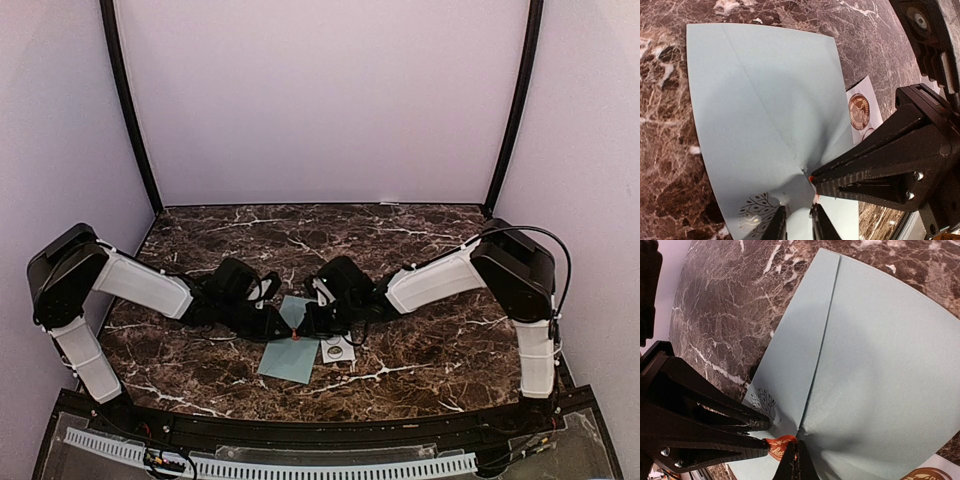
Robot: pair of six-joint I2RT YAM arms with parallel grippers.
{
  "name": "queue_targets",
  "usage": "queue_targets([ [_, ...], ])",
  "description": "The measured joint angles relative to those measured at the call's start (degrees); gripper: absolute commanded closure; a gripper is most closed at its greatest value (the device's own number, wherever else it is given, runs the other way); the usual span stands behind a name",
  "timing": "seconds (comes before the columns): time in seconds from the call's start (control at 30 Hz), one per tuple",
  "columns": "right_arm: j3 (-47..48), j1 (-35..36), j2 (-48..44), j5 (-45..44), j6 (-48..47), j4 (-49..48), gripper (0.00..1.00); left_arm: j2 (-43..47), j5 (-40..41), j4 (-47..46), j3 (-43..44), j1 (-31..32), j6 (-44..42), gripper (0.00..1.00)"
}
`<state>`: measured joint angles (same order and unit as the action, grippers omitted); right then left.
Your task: Place the letter into the envelope and seal it
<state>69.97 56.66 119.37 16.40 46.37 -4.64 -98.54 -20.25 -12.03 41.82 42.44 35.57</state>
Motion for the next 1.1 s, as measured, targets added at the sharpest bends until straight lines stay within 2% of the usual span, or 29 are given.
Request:
queue_targets([
  [0.43,0.0,-0.07,0.0,-0.83,0.02,-0.02,0.99,-1.9,0.79,2.08,2.71,-0.11,-0.42,0.89],
  [0.7,-0.66,-0.07,-0.92,-2.01,0.37,-0.2,0.84,-2.67,1.36,2.86,3.3,-0.11,-0.46,0.9],
  [1.1,-1.77,-0.04,-3.04,-3.54,0.37,-0.48,0.72,-4.17,1.95,2.27,4.72,-0.11,-0.85,0.91],
])
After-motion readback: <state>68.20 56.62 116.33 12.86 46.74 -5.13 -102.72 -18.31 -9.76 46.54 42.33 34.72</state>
